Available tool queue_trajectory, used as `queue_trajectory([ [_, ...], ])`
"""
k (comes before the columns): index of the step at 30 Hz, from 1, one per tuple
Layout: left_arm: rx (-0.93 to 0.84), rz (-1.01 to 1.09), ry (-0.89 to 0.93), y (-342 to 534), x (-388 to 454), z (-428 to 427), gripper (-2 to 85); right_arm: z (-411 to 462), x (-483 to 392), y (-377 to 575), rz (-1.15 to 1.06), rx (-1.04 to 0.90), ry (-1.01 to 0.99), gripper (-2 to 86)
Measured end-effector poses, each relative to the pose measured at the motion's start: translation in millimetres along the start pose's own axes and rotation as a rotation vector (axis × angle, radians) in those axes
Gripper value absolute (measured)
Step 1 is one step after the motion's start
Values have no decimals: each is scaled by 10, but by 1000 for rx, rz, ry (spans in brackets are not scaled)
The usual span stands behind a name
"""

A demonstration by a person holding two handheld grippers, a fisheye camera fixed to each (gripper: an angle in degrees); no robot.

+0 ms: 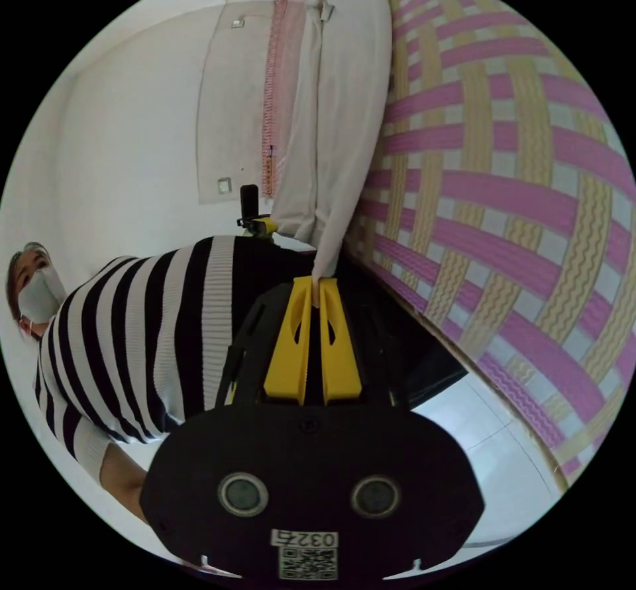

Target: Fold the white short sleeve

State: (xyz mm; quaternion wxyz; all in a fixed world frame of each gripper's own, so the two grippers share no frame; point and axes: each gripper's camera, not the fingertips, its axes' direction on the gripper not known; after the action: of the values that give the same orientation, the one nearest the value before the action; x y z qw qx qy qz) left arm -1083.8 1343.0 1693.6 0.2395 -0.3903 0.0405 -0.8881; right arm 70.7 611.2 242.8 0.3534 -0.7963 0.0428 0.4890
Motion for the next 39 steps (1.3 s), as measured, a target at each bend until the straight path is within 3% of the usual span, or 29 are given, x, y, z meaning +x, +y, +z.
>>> queue_trajectory([
  [9, 57, 122, 86, -565, 244, -508, -15, -436, -230, -459, -145, 58, -62, -8],
  [14, 92, 168, 45, -1463, 357, -877, -15, -953, -390, -1145, -236, 179, -36, -8],
  [20, 177, 82, 56, -2451, 55, -1157, -16, -1279, -154, -1818, -186, 336, -60, -8],
  [35, 271, 22, 304, -3022, -375, -1227, -14, -1078, -3, -2344, -174, 317, -203, -4],
  [39, 259, 1, 281, -3195, -413, -1141, -4, -985, 121, -2464, -125, 328, -218, 20],
])
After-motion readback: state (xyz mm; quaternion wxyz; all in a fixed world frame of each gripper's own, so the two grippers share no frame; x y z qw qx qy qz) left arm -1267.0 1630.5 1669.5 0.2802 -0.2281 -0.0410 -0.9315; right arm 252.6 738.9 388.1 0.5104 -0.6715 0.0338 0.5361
